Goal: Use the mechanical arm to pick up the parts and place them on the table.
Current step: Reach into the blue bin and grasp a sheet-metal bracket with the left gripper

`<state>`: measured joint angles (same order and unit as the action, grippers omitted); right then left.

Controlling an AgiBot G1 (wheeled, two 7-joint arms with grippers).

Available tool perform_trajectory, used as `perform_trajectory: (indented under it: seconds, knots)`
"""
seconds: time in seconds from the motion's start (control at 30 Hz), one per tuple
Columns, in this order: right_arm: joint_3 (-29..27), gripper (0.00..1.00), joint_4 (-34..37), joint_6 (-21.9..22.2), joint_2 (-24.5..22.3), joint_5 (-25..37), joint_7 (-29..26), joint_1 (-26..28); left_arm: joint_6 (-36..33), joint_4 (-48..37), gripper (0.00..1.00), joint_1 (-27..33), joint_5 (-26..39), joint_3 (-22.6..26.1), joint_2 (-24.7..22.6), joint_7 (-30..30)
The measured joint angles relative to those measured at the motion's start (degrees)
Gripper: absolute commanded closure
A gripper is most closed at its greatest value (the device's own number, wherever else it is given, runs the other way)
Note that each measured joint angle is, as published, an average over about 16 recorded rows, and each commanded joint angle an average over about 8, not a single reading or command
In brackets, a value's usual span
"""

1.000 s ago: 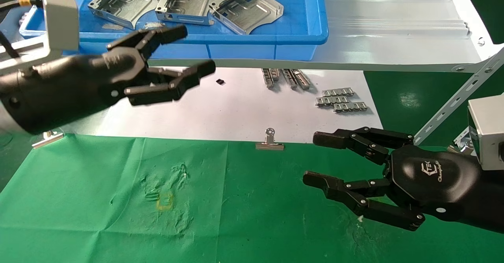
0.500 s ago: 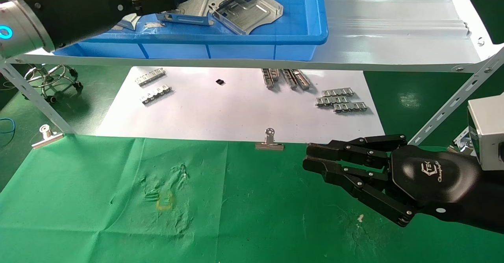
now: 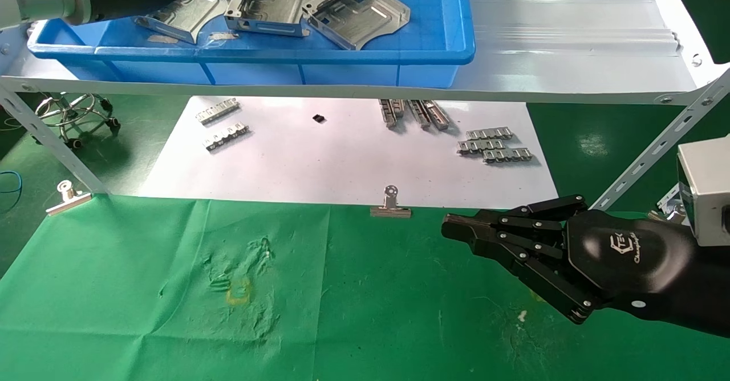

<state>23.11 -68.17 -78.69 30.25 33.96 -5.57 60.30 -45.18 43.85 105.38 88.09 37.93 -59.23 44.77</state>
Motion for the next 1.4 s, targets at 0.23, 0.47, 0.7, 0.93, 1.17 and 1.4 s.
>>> perform_trajectory:
  seconds: [0.23, 0.47, 0.7, 0.93, 1.17, 1.4]
  knots:
    - [0.0, 1.00, 0.0, 0.0, 0.0, 0.0, 0.0, 0.0, -0.9, -3.5, 1.00, 2.6, 3.5, 2.1, -1.5, 3.3]
    - [0.0, 1.00, 0.0, 0.0, 0.0, 0.0, 0.0, 0.0, -1.2, -5.0, 1.00, 3.7, 5.5, 3.3, -2.1, 5.5]
    - [0.0, 1.00, 0.0, 0.0, 0.0, 0.0, 0.0, 0.0, -1.5, -5.4, 1.00, 4.2, 6.9, 4.1, -2.2, 7.0]
    - [0.0, 1.00, 0.0, 0.0, 0.0, 0.0, 0.0, 0.0, -1.6, -5.3, 1.00, 4.3, 8.1, 4.8, -2.4, 8.3]
    - [0.0, 1.00, 0.0, 0.0, 0.0, 0.0, 0.0, 0.0, -1.4, -4.9, 1.00, 4.2, 8.9, 5.2, -2.5, 9.0]
    - [0.0, 1.00, 0.0, 0.0, 0.0, 0.0, 0.0, 0.0, -0.8, -4.8, 1.00, 4.2, 9.5, 5.4, -2.4, 9.3]
